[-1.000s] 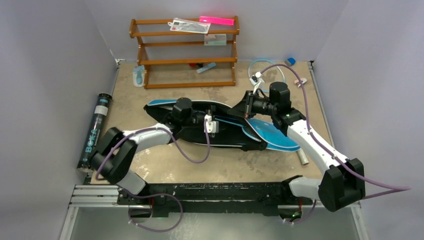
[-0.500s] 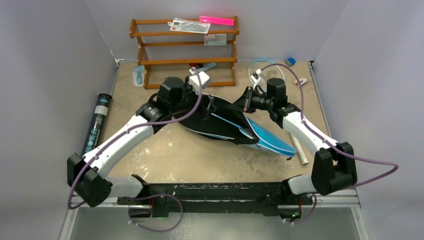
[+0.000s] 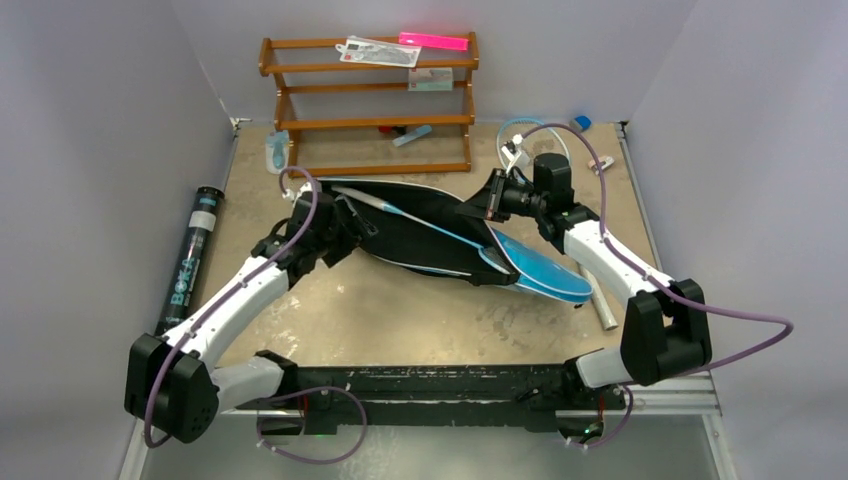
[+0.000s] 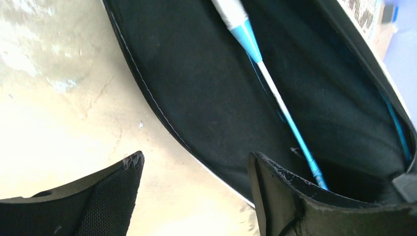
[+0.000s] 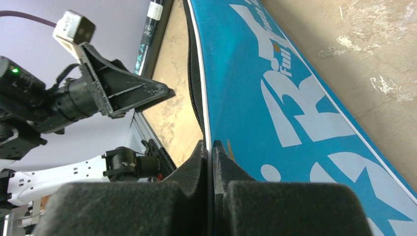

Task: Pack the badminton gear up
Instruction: Pick up the racket from the center of the board.

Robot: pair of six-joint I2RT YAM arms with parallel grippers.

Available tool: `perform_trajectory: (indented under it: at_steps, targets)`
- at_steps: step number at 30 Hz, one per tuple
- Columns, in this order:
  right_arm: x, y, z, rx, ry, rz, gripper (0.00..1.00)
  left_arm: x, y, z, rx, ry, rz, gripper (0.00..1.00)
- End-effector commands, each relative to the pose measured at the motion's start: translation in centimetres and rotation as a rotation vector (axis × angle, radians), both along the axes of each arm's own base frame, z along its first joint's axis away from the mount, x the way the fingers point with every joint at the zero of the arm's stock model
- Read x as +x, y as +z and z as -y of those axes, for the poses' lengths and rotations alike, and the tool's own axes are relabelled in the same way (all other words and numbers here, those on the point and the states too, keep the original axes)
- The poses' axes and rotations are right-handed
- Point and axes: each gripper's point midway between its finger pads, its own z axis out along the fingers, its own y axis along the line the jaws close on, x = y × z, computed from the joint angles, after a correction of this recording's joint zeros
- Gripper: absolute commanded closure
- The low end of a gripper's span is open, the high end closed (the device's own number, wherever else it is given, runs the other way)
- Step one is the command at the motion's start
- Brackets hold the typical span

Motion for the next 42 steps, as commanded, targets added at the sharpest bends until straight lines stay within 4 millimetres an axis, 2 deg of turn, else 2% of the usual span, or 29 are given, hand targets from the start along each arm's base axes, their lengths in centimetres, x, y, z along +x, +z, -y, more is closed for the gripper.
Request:
perform_trajectory:
  at_steps: [1, 6, 8, 11, 16, 19, 21, 22, 23, 24, 25, 26, 29, 31, 33, 35, 38, 42]
  targets:
    - [0.5, 4.1, -0.4, 0.066, 0.021, 0.134, 1.00, 1.3, -0.1, 1.0, -0.215, 0.164, -0.039, 0.25]
    - [0.3, 4.1, -0.5, 0.074, 0.027, 0.132, 1.00, 1.3, -3.1, 1.7, -0.280, 0.226, -0.137, 0.23]
    - [0.2, 4.0, -0.5, 0.077, 0.029, 0.129, 1.00, 1.3, -4.0, 2.6, -0.324, 0.212, -0.166, 0.24]
    - [0.1, 3.9, -0.4, 0.076, 0.029, 0.134, 1.00, 1.6, -5.3, 3.1, -0.352, 0.220, -0.188, 0.32]
    - [0.0, 3.9, -0.6, 0.082, 0.041, 0.165, 1.00, 3.0, -6.2, 3.3, -0.356, 0.237, -0.161, 0.44]
    - [-0.4, 3.3, -0.6, 0.070, 0.038, 0.170, 1.00, 4.5, -7.0, 3.9, -0.369, 0.229, -0.125, 0.69]
    - [-0.6, 2.8, -0.5, 0.061, 0.044, 0.161, 1.00, 5.3, -7.4, 3.7, -0.323, 0.226, -0.120, 1.00]
    - [-0.8, 2.6, -0.5, 0.051, 0.048, 0.156, 1.00, 5.8, -7.4, 2.9, -0.269, 0.247, -0.102, 1.00]
    - [-0.9, 2.3, -0.4, 0.030, 0.057, 0.161, 0.95, 5.8, -7.3, 1.8, -0.215, 0.277, -0.092, 1.00]
    - [-1.1, 2.2, -0.3, 0.002, 0.080, 0.172, 0.84, 5.8, -6.8, 0.7, -0.177, 0.304, -0.070, 1.00]
    - [-1.5, 1.8, -0.1, -0.034, 0.102, 0.169, 0.68, 5.9, -6.4, -0.6, -0.160, 0.325, -0.046, 1.00]
    - [-1.7, 1.5, 0.3, -0.074, 0.105, 0.151, 0.58, 6.0, -6.1, -1.9, -0.158, 0.340, -0.032, 1.00]
    - [-0.1, 0.4, 3.4, -0.268, -0.039, 0.143, 0.48, 5.8, -6.3, -5.5, -0.178, 0.363, -0.053, 1.00]
    - [0.9, 0.4, 5.4, -0.353, -0.150, 0.155, 0.38, 5.4, -6.6, -6.7, -0.173, 0.360, -0.066, 1.00]
    - [1.9, 0.0, 7.5, -0.433, -0.246, 0.163, 0.32, 5.0, -6.3, -7.1, -0.160, 0.354, -0.056, 1.00]
    - [3.3, -1.2, 10.7, -0.556, -0.391, 0.133, 0.24, 4.6, -6.0, -7.2, -0.156, 0.345, -0.041, 1.00]
    - [5.4, -3.5, 14.9, -0.718, -0.555, 0.086, 0.23, 4.3, -4.8, -7.3, -0.150, 0.332, -0.015, 1.00]
    - [7.7, -6.8, 18.9, -0.767, -0.654, -0.004, 0.24, 3.4, -4.1, -7.4, -0.136, 0.327, -0.033, 1.00]
